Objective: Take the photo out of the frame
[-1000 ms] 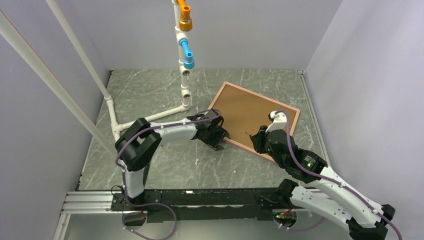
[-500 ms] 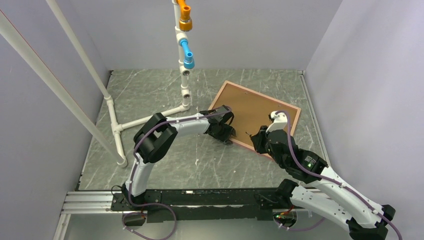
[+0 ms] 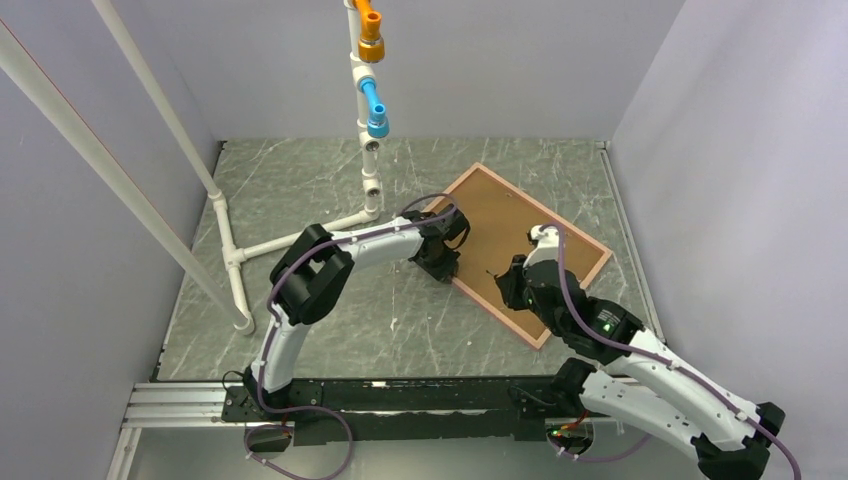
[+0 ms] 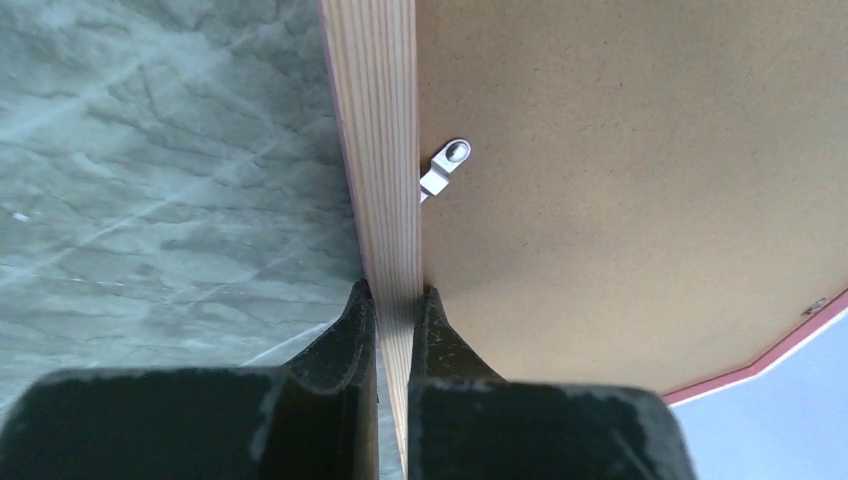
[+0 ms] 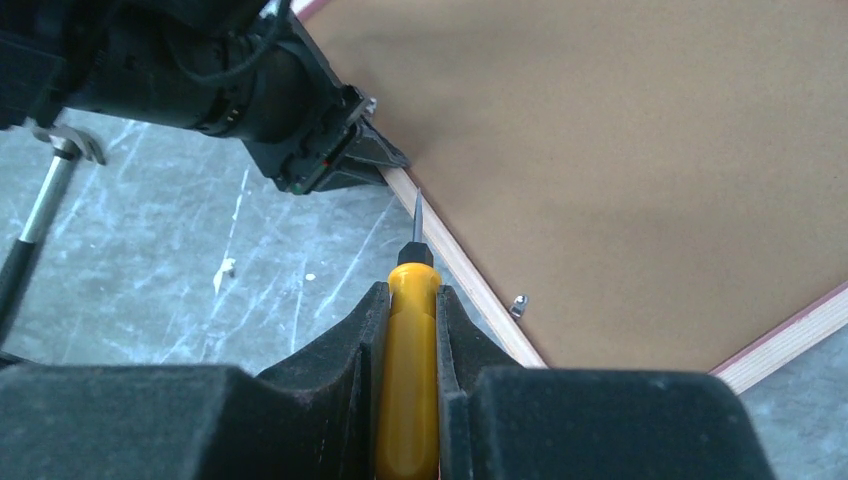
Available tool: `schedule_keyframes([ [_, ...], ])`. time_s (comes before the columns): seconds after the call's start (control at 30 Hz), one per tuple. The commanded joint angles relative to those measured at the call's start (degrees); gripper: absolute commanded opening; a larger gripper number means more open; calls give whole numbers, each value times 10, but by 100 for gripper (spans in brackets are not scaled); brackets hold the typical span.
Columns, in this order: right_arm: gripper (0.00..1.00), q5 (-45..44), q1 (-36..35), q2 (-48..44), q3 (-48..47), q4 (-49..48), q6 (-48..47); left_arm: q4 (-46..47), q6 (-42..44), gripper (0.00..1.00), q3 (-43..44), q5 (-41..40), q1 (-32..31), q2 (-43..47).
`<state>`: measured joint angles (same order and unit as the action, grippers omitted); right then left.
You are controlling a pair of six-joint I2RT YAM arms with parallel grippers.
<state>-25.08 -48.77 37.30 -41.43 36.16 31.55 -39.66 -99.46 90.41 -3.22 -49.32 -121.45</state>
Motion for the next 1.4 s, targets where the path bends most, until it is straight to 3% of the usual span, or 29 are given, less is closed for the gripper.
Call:
schedule_keyframes([
  [0.0,0,16,2,18,22,-50,8,-62,122,0,-6,-73,11,-8],
  [0.1,0,24,2,36,35,-77,10,-10,198,0,-30,-80,21,9],
  [0.37,0,47,5,93,63,-149,11,167,411,0,-95,-8,48,42],
  [0.47,0,55,13,116,69,-170,9,222,444,0,-124,19,54,55],
  [0.7,0,83,32,170,78,-231,-5,251,523,0,-138,44,60,65],
  [1.07,0,117,48,233,60,-268,-20,333,551,0,-203,116,82,105],
  [1.27,0,146,44,225,65,-249,-16,384,538,32,-233,162,85,132],
  [1.37,0,160,39,206,78,-234,-7,400,534,42,-250,178,85,147],
])
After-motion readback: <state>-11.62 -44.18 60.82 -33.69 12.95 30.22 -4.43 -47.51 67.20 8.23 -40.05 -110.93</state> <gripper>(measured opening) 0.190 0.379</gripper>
